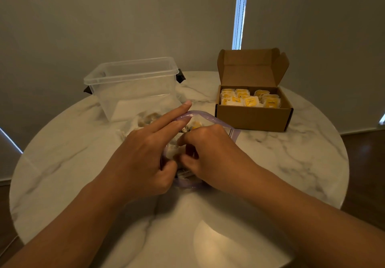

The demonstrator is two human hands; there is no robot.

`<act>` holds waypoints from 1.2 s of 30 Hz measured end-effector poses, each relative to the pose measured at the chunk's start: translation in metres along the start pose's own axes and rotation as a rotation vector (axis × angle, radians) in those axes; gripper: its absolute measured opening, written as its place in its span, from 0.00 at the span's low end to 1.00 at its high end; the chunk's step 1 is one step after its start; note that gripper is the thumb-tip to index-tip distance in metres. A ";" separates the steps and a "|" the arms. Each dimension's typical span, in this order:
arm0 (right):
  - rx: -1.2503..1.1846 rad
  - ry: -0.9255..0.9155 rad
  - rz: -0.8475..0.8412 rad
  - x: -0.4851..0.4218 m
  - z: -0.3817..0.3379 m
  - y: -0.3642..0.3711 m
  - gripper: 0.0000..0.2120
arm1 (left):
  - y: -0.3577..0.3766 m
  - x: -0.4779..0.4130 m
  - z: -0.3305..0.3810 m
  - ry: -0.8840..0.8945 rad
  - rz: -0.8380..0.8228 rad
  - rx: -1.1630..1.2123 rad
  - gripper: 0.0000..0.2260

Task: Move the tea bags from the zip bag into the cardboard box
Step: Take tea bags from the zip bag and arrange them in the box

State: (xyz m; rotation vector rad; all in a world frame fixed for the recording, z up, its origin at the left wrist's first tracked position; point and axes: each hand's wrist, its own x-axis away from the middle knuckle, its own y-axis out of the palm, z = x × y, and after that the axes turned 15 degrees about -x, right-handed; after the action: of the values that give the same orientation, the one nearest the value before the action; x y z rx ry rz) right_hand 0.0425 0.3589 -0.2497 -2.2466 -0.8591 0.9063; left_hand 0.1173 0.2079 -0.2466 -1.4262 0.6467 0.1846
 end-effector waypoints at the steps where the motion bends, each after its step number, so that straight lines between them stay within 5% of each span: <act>1: -0.013 0.005 -0.002 -0.001 0.000 0.001 0.09 | 0.000 0.000 0.000 0.002 -0.001 -0.001 0.33; 13: 0.050 -0.103 0.094 0.015 0.010 -0.019 0.05 | 0.003 0.001 -0.005 0.002 0.052 -0.041 0.33; 18: 0.289 -0.148 -0.085 0.029 0.012 -0.027 0.07 | 0.004 0.001 -0.004 0.000 0.064 -0.033 0.33; 26: 0.226 -0.278 -0.213 0.020 -0.002 -0.023 0.09 | 0.004 0.000 -0.005 0.010 0.072 -0.011 0.33; 33: 0.271 -0.430 -0.079 0.017 -0.002 -0.009 0.16 | 0.003 0.000 -0.005 0.012 0.071 -0.002 0.33; 36: 0.213 -0.378 -0.017 0.024 0.001 -0.019 0.04 | 0.002 0.001 -0.004 0.002 0.065 -0.015 0.33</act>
State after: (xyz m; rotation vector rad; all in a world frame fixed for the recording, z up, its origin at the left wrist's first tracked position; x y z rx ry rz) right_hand 0.0484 0.3885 -0.2470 -1.9128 -0.8924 1.3734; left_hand 0.1155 0.2040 -0.2491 -1.4207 0.6950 0.2397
